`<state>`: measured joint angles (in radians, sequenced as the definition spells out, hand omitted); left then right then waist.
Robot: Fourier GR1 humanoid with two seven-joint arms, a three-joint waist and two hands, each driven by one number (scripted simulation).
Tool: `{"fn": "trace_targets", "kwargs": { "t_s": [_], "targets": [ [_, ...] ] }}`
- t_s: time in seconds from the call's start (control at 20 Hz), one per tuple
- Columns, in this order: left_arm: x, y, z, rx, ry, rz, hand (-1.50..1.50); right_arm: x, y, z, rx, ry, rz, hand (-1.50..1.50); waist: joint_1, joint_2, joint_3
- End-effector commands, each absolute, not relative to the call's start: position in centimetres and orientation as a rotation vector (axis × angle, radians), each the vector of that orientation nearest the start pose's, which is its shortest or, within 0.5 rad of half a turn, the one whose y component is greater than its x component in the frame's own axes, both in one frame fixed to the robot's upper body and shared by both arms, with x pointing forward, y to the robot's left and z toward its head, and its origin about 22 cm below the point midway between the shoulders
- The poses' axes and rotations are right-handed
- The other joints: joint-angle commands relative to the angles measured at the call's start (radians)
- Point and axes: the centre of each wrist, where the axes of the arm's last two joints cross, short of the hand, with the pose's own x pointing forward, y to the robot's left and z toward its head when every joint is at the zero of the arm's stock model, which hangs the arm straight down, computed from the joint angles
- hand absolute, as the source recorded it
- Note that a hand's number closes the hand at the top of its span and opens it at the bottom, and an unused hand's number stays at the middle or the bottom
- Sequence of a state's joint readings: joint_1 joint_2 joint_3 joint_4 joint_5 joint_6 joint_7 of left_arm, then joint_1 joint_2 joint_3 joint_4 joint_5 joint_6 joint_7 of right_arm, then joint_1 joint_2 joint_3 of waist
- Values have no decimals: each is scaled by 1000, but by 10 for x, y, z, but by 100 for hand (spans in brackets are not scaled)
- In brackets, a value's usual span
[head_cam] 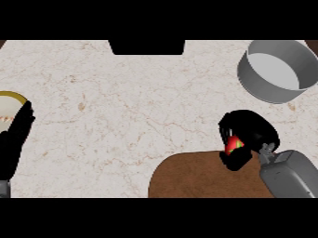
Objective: Pick the tomato from the cutting board and place it in the pot
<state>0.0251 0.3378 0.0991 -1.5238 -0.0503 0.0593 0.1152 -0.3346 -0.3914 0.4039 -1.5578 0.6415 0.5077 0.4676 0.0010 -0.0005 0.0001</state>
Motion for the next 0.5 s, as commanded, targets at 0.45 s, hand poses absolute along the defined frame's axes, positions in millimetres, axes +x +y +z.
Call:
{"fn": "trace_targets", "kwargs": {
  "t_s": [0.45],
  "targets": [
    [236, 330, 31, 440, -1371, -145, 0, 275, -212, 185, -1219, -1433, 1059, 150, -12, -7, 0]
  ]
}}
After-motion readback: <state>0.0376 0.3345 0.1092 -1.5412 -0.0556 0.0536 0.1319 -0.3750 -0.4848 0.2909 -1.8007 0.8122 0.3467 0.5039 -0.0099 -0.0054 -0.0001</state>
